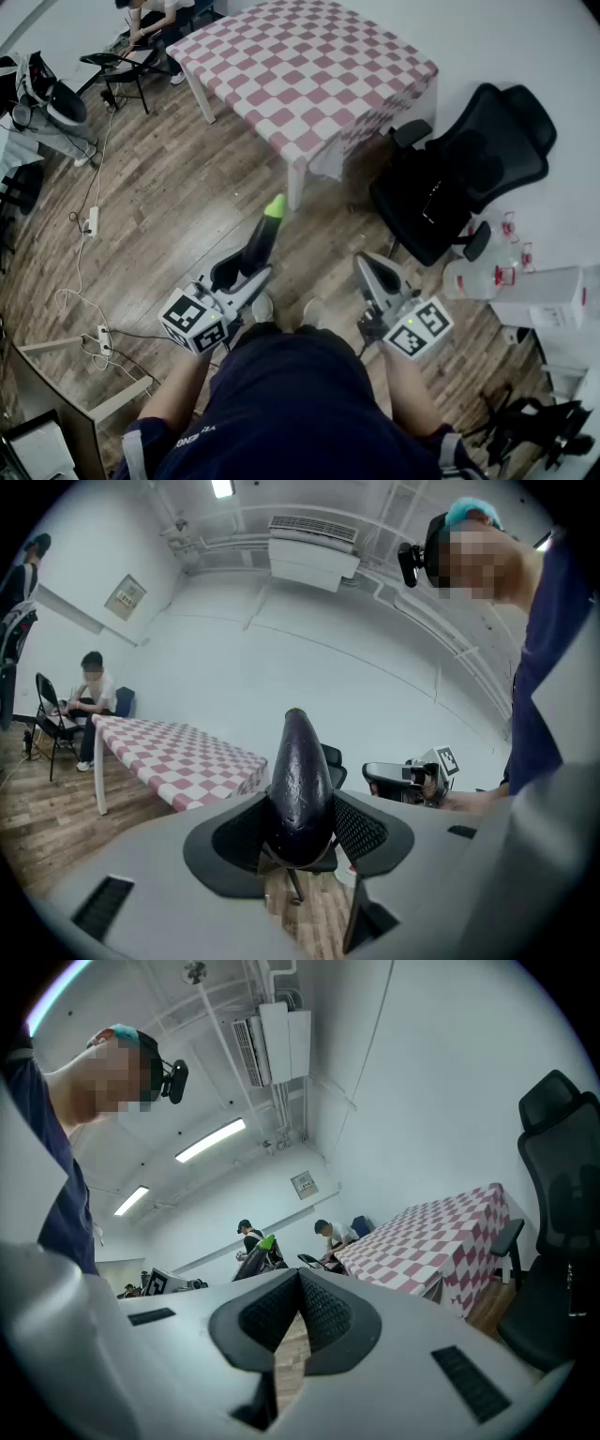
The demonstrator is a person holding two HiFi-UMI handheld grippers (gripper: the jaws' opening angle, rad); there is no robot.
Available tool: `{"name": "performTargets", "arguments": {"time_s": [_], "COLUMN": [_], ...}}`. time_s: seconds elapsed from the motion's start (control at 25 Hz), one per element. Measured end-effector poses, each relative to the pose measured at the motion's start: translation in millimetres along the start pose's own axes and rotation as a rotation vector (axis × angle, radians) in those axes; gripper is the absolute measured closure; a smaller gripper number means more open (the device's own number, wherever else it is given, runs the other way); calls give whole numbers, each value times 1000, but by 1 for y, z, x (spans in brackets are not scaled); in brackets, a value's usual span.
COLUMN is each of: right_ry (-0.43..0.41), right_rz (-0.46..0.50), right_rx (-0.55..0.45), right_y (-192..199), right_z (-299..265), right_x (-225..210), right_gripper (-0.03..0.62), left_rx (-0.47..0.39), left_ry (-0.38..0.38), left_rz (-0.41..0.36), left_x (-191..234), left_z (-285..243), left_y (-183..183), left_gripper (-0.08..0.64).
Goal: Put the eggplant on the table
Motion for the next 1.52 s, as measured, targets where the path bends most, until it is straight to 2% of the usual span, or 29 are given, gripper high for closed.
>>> {"name": "performTargets", "arguments": {"time_s": [0.36,0.56,1.08,1.52], "right_ry": [-11,0,-22,-22], "right_rz": [-16,-53,-58,-53], "right_rx": [2,-22,-12,-14], "right_y": [1,-6,-20,-31], "right_z": [1,7,29,13], "right_x": [-19,-41,-92,-117], "right_gripper": [577,577,577,577], "left_rx": [8,7,-27,-26], "left_ry": [-11,-27,-74,-71], "left_rz": [-9,-10,-47,-66], "left_x": [-3,-8,-21,-4], "left_z": [-16,-30,-75,-106], "left_y": [3,4,-3,-13], "left_gripper": [325,325,325,325]}}
Point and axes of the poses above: the fingertips, and each gripper's own axes: z backward along the fingers, x to its left, y out of its underside, the point moved 1 cm from there along z, backward along the fingers, and after that the axes turned 7 degrees about y, right-handed, at the moved point
